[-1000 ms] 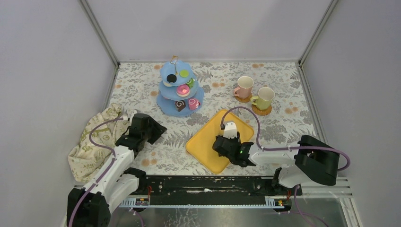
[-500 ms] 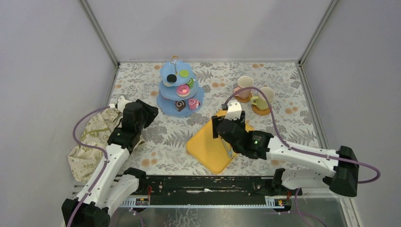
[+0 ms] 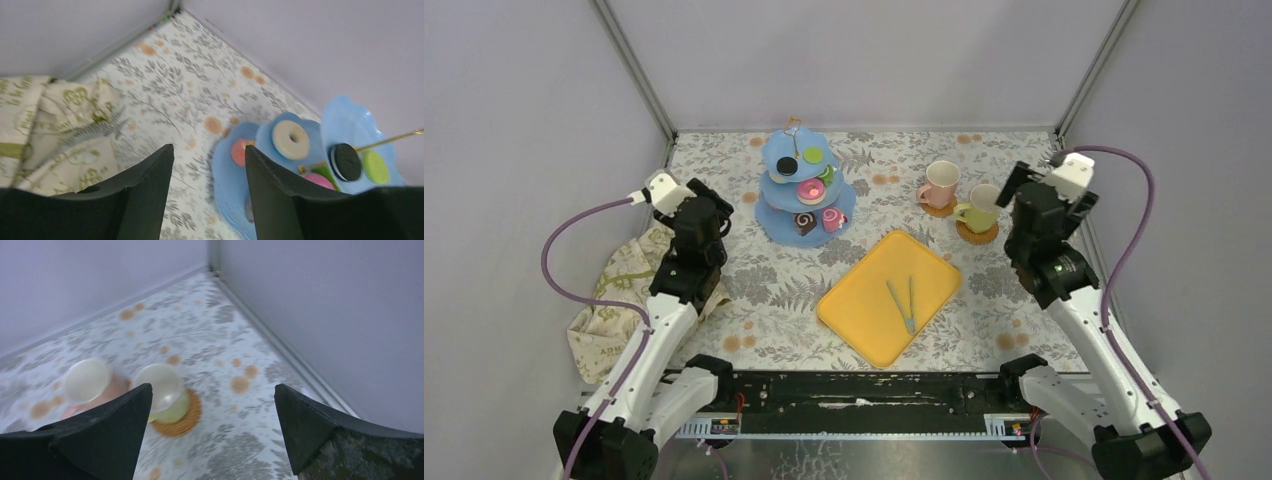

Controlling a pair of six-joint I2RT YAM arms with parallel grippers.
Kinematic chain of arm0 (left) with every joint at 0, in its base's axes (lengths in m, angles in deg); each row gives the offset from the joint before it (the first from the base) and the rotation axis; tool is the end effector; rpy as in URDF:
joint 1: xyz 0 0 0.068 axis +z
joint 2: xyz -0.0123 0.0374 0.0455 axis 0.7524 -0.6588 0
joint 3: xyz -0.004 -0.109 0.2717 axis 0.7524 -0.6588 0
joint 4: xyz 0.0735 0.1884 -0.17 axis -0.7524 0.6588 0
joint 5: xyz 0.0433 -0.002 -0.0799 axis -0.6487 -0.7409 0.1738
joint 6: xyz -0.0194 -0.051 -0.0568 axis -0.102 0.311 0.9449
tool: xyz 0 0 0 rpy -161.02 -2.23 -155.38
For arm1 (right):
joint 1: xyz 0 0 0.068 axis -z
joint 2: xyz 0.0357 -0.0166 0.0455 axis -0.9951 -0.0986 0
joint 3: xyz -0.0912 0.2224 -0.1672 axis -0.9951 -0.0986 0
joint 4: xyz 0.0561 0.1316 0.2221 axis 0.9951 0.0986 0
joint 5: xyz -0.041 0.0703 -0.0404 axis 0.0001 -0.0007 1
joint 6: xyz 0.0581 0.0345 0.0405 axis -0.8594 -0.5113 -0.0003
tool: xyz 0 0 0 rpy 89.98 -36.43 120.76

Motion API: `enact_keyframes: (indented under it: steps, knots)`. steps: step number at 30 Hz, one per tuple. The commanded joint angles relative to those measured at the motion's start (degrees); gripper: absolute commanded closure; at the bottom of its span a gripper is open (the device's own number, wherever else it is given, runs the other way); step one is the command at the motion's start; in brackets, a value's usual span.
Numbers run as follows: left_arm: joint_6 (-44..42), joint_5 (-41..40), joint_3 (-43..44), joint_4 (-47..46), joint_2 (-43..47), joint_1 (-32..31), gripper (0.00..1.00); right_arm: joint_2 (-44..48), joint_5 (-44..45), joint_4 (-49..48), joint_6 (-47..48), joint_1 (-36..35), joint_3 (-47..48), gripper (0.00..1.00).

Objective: Serve the afternoon tea
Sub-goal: Reset both arms

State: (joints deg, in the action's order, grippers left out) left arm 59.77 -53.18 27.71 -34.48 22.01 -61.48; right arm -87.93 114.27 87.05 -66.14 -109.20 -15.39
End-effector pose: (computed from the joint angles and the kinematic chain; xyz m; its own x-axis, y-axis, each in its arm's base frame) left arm 0.2192 -0.0078 0.3340 0.0003 -0.4651 -0.8853 -0.4693 0.7816 -0.4108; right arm 0.2082 0.0400 0.3871 -0.0725 0.1222 -0.9899 0.4294 0.8996 0.0796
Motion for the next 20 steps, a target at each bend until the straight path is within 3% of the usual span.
enact_keyframes:
  steps: [1, 5, 9, 15, 20]
  knots:
    - [-11.9, -9.61, -4.04, -12.04, -0.17, 0.4, 0.38, -0.83, -4.51, -2.07, 0.63, 13.71, -2.61, 0.0]
    - [-17.43, -10.86, -13.27, -25.72, 1.95, 0.47, 0.38, 2.78, 0.91, -6.45, -1.77, 16.17, -9.24, 0.01]
    - [-22.84, -9.54, -19.98, -36.01, 0.93, 0.47, 0.38, 3.67, 5.93, -3.75, -10.04, 17.09, -12.01, 0.01]
    - [-24.1, -10.47, -23.87, -40.97, -1.82, 0.56, 0.36, -2.69, 13.61, 12.0, -26.84, 17.04, -6.25, 0.01]
    - [-24.39, -10.86, -23.66, -42.65, -2.97, 0.56, 0.35, -5.14, 15.98, 16.79, -30.95, 17.04, -3.52, 0.01]
